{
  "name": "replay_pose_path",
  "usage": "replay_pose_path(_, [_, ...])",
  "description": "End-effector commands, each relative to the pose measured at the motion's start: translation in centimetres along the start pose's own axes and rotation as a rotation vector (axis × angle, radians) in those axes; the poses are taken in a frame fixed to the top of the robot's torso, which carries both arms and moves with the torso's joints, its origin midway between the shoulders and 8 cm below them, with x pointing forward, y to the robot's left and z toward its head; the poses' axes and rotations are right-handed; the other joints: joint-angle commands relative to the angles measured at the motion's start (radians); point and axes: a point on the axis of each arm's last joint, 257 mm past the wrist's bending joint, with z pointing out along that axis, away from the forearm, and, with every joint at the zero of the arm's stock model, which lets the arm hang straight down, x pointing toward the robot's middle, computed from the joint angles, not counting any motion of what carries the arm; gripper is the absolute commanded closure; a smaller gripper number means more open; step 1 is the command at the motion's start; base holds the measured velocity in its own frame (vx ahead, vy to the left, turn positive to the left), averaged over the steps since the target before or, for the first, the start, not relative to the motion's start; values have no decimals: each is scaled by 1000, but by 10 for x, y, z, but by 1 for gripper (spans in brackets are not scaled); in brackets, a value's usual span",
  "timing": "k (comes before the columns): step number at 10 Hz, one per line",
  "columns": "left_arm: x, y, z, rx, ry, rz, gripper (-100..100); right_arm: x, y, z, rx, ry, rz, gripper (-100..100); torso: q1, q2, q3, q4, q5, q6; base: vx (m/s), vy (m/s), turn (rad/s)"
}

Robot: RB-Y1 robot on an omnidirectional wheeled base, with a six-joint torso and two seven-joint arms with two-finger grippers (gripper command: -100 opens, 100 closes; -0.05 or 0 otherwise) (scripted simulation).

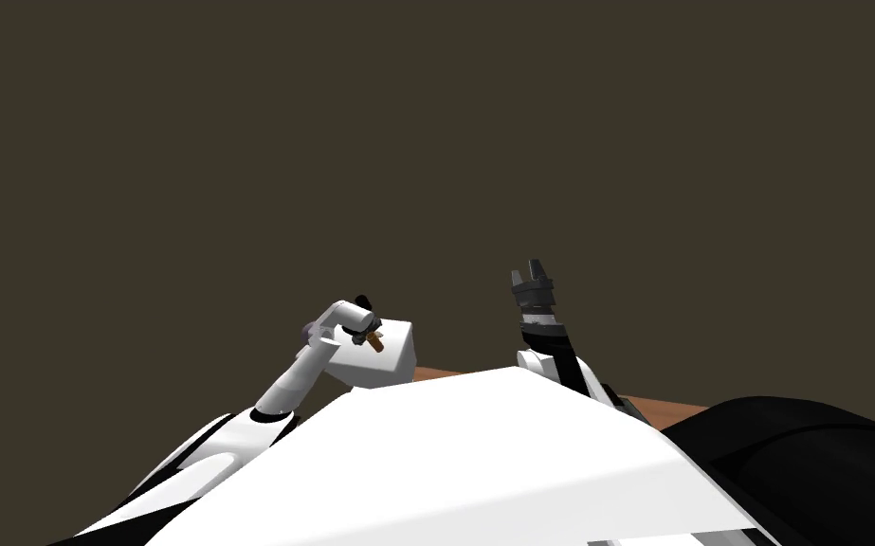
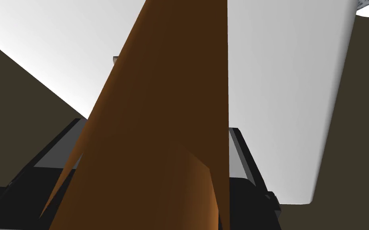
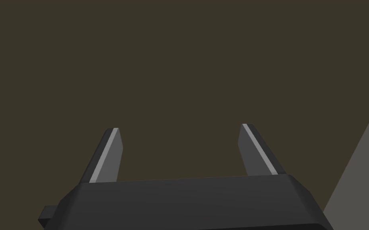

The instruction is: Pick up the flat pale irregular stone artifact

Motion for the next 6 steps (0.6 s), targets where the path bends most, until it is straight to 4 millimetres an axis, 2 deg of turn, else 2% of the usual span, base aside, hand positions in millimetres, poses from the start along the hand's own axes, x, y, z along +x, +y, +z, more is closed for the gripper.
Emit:
replay_pose_path(1, [0,0,0,0,0,0,-100,0,0,0,0,0,0,0,0,0,0,0,0,0,15,2,-9])
replay_pose_path(2, [0,1,0,-4,1,2,0,0,0,0,0,0,0,0,0,1,1,0,0,0,0,0,0])
replay_pose_path(3, [1,2,9,-4,0,-4,-100,0,0,0,0,0,0,0,0,2,1,0,0,0,-1,10,-52])
replay_pose_path(6, [2,3,22,-4,-2,-12,-100,0,0,0,0,0,0,0,1,3,1,0,0,0,-5,21,-30])
